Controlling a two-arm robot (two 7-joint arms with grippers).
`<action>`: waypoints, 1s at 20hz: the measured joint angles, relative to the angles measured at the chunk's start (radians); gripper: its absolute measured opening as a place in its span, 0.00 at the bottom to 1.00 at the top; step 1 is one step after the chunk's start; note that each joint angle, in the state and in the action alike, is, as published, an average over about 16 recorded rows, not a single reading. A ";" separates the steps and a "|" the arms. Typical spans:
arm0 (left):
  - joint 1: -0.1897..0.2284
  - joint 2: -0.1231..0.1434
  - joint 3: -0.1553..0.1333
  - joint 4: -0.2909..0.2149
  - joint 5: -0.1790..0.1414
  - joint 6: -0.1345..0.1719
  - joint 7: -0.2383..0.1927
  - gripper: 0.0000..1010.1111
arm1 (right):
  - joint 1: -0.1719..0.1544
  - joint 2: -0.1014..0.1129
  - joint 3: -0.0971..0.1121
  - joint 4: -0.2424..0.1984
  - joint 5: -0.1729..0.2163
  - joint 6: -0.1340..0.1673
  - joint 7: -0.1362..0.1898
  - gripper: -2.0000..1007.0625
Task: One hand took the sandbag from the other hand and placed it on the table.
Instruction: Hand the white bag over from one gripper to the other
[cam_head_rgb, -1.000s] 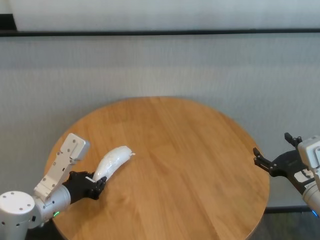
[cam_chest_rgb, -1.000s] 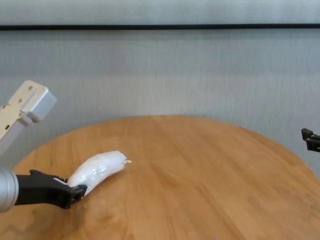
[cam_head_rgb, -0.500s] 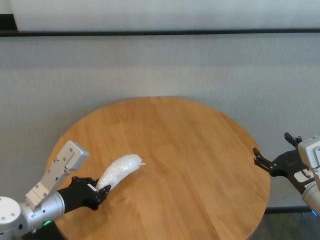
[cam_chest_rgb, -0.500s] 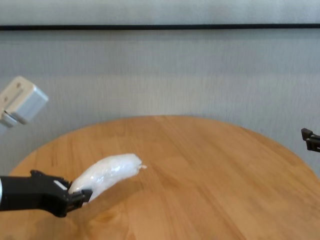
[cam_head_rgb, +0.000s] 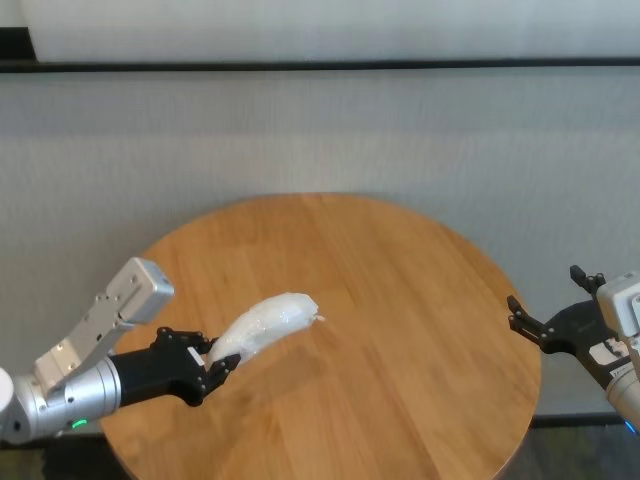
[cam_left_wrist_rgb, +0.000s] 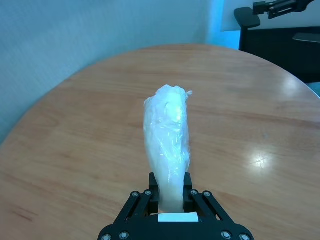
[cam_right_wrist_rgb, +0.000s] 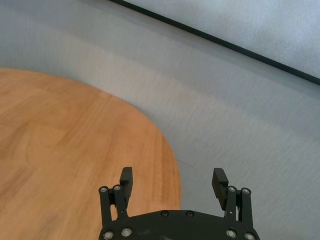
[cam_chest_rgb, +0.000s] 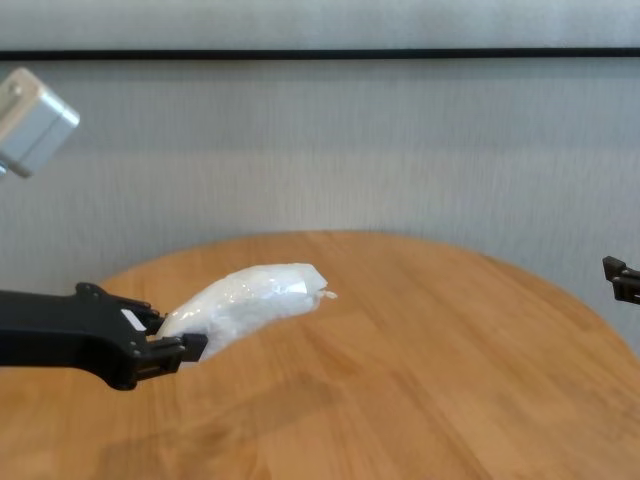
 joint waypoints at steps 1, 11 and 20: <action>-0.004 0.009 0.003 -0.006 -0.006 -0.006 -0.018 0.28 | 0.000 0.000 0.000 0.000 0.000 0.000 0.000 0.99; -0.056 0.080 0.042 -0.032 -0.075 -0.097 -0.205 0.28 | 0.000 0.000 0.000 0.000 0.000 0.000 0.000 0.99; -0.087 0.106 0.084 -0.043 -0.112 -0.164 -0.300 0.28 | 0.000 0.000 0.000 0.000 0.000 0.000 0.000 0.99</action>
